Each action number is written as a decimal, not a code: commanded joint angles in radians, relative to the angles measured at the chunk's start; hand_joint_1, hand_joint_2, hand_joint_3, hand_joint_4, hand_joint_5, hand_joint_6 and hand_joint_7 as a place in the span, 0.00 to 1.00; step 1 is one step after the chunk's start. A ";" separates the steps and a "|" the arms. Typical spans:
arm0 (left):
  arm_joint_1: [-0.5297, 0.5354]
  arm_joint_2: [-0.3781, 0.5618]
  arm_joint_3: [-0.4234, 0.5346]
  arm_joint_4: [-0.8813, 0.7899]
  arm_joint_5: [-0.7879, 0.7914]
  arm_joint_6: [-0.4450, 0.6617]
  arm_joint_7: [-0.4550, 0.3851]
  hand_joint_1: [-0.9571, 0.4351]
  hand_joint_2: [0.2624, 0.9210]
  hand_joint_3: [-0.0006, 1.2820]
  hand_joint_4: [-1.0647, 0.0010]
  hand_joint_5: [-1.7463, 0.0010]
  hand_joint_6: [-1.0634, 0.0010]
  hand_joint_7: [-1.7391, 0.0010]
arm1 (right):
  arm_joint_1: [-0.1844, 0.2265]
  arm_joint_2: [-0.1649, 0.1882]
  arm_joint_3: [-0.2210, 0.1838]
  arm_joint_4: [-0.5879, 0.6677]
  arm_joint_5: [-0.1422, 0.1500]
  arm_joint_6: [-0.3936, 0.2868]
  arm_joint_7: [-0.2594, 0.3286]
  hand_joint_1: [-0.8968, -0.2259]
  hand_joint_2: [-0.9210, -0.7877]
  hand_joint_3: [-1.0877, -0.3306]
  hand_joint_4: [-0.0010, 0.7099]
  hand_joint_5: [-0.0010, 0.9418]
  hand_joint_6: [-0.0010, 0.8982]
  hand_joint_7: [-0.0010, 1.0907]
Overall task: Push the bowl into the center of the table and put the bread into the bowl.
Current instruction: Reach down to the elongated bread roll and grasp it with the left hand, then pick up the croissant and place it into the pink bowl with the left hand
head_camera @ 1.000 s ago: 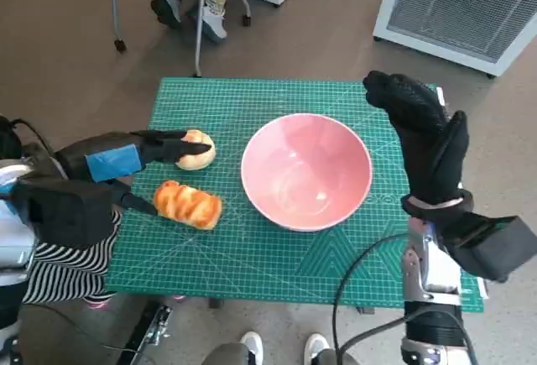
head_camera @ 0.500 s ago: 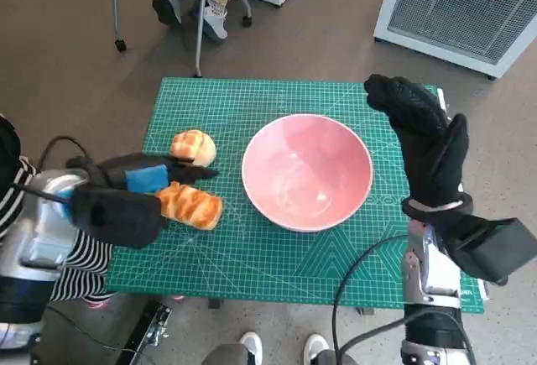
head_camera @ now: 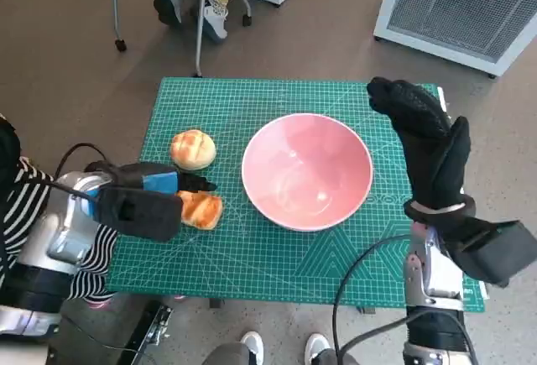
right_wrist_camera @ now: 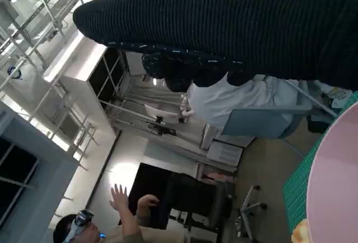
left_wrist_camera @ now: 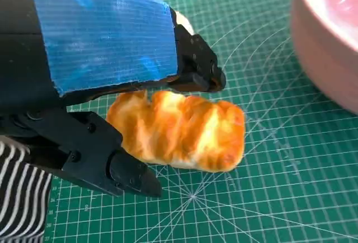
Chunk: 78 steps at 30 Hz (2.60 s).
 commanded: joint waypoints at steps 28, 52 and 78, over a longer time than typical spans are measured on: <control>-0.017 0.054 0.153 -0.116 -0.113 -0.089 0.038 0.69 0.99 0.03 0.27 0.38 0.41 0.33 | 0.013 0.023 0.001 0.029 0.021 -0.005 0.004 0.28 0.00 0.50 0.28 0.00 0.13 0.33; -0.189 -0.051 0.269 -0.384 -0.223 0.109 0.122 0.69 0.98 0.02 0.25 0.41 0.38 0.33 | 0.024 0.014 -0.002 0.035 0.029 -0.032 0.011 0.29 0.00 0.46 0.26 0.00 0.10 0.34; -0.502 -0.285 0.046 -0.033 -0.169 0.007 0.112 0.69 0.98 0.01 0.26 0.40 0.36 0.35 | 0.079 0.018 -0.011 -0.037 0.029 -0.017 -0.026 0.27 0.00 0.47 0.26 0.00 0.12 0.36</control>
